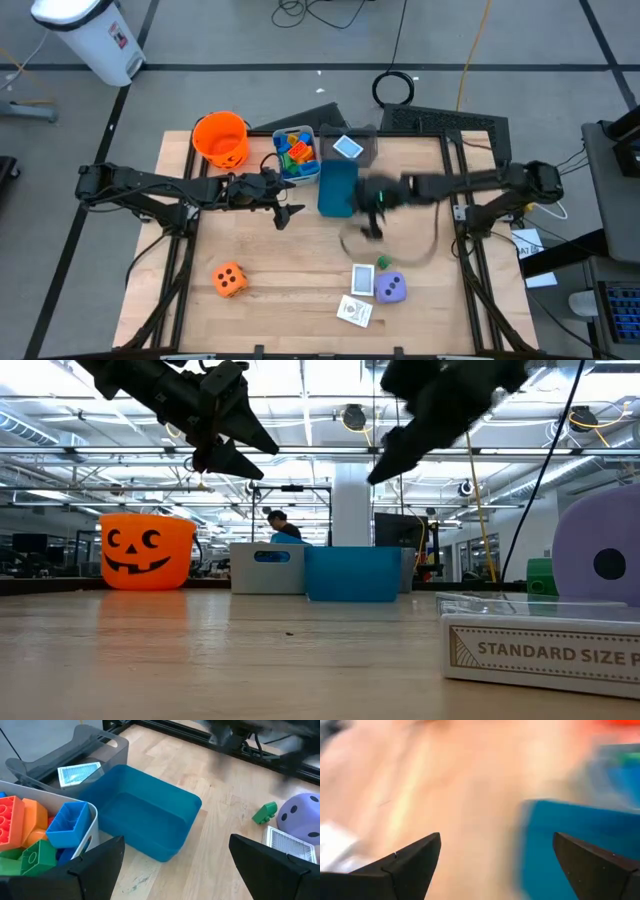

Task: Pick & Place Toys
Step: Put the white and black deck of cards into the black bin

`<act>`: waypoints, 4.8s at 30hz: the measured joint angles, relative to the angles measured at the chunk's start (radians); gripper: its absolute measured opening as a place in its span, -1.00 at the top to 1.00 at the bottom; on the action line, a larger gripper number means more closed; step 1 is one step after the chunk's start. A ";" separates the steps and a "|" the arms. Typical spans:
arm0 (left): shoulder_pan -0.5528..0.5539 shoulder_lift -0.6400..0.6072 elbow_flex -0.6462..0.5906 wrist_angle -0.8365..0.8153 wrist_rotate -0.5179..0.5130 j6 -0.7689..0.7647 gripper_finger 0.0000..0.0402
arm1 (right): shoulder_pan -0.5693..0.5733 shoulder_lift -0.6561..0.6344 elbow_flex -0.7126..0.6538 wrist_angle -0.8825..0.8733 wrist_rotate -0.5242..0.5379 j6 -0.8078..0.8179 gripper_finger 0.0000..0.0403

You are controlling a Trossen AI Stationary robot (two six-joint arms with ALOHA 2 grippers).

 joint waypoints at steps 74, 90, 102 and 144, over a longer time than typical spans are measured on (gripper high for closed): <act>-0.079 0.001 0.000 -0.029 -0.105 -0.097 -0.82 | 0.224 0.132 -0.150 -0.143 0.358 0.029 -0.86; -0.079 0.001 0.000 -0.029 -0.105 -0.097 -0.82 | 0.198 0.133 -0.234 -0.032 0.203 -0.074 -0.86; -0.078 0.001 0.000 -0.027 -0.105 -0.097 -0.82 | 0.082 0.128 -0.345 0.073 0.057 -0.093 -0.83; -0.077 0.001 0.000 -0.028 -0.105 -0.104 -0.82 | -0.062 0.126 0.157 -0.048 0.104 -0.140 -0.53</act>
